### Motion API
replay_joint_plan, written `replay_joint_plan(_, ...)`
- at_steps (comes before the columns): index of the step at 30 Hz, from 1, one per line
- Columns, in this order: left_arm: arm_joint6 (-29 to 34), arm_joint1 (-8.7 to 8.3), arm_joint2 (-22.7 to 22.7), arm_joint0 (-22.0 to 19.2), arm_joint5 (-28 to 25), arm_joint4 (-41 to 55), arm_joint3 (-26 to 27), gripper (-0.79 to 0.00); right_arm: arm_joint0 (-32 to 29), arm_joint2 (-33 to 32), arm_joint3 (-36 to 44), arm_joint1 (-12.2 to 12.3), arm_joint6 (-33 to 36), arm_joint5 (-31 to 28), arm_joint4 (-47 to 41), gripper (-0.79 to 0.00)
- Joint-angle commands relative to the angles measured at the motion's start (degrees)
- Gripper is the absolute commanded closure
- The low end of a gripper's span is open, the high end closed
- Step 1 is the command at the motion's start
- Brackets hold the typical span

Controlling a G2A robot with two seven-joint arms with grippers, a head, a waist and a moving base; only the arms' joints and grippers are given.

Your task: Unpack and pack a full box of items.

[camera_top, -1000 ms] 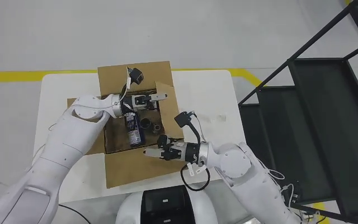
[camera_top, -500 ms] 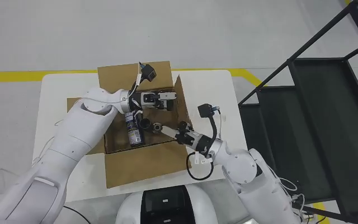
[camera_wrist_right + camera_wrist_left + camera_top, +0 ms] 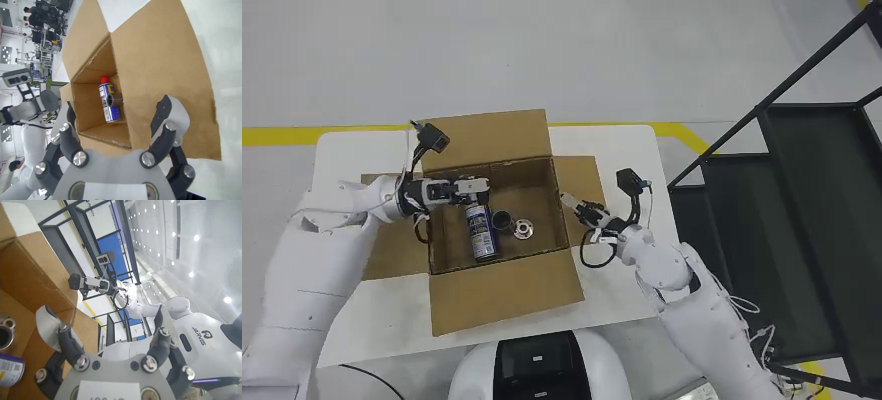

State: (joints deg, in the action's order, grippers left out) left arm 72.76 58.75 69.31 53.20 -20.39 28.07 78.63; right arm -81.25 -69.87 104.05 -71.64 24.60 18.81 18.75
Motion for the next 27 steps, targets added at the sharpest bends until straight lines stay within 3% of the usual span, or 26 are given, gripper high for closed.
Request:
replay_joint_plan(1,-1.2,-1.15,5.3,4.1,0.3,-1.0,3.3,-0.785,1.3,0.9,-1.7,-0.2,-0.1,0.4,-0.5,-0.785)
replay_joint_plan(7,-3.3,-3.49,18.8,14.3,1.8,1.6,9.6,-0.785,2.4,2.3,-2.4,-0.5,-1.0,0.2,-0.2,-0.785)
replay_joint_plan(13,-5.6,-4.52,28.4,20.3,1.4,4.8,10.1,-0.785,-0.1,2.8,6.7,-0.1,-3.3,-2.4,6.0,-0.785)
replay_joint_plan(16,-7.7,-4.76,31.8,22.7,1.2,5.6,8.8,-0.785,1.2,5.6,10.4,-0.1,0.0,-2.3,10.3,-0.785)
replay_joint_plan(22,-11.5,-4.90,35.1,25.0,1.1,6.6,2.8,-0.785,12.1,18.1,7.3,-1.5,12.4,2.5,21.0,-0.785)
replay_joint_plan(27,-15.6,-4.61,35.4,25.8,-1.1,7.3,-1.6,-0.785,24.7,29.8,-2.8,-5.1,20.2,10.1,26.3,-0.785)
